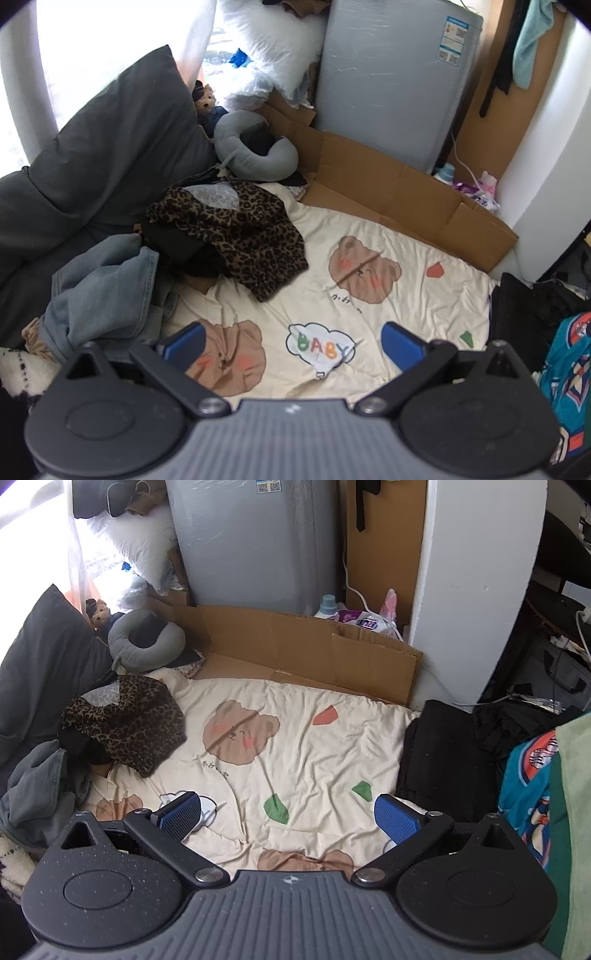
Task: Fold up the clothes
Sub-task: 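Move the left tool toward the leopard-print garment and lower it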
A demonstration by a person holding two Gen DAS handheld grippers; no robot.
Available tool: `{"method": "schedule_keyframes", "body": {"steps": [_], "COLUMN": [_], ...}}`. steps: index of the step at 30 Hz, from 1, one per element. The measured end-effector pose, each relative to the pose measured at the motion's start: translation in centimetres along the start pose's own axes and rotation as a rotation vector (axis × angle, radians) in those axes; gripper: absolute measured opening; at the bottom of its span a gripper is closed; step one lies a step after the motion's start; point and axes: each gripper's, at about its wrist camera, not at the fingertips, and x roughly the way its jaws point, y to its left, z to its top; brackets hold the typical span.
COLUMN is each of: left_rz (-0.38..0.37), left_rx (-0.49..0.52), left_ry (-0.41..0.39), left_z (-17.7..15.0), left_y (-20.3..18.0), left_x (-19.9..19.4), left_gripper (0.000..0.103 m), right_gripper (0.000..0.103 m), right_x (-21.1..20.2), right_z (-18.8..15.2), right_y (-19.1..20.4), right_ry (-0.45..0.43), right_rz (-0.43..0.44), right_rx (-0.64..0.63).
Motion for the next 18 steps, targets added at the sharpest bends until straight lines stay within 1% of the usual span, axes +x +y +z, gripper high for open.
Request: {"method": "schedule_keyframes", "body": {"steps": [5,11,18], "left_rz": [-0.006,0.016,0.034], "left_rx": [-0.010,-0.031,-0.044], "left_ry": [-0.008,0.005,-0.017], "left_z": [0.9,2.5,4.2], "left_y": [0.5,1.0,1.7], "left_x": [1.3,4.0,6.1], "left_gripper": [0.102,0.102,0.102], "right_gripper": [0.103,0.103,0.103], "right_x": [1.6,3.9,6.7], "right_z": [1.0,2.4,4.0], "right_y": [-0.1,-0.1,-0.1], "right_ry": [0.000,0.002,0.006], "right_rz": [0.028,0.033,0.048], "right_rx": [0.006,0.013,-0.004]}}
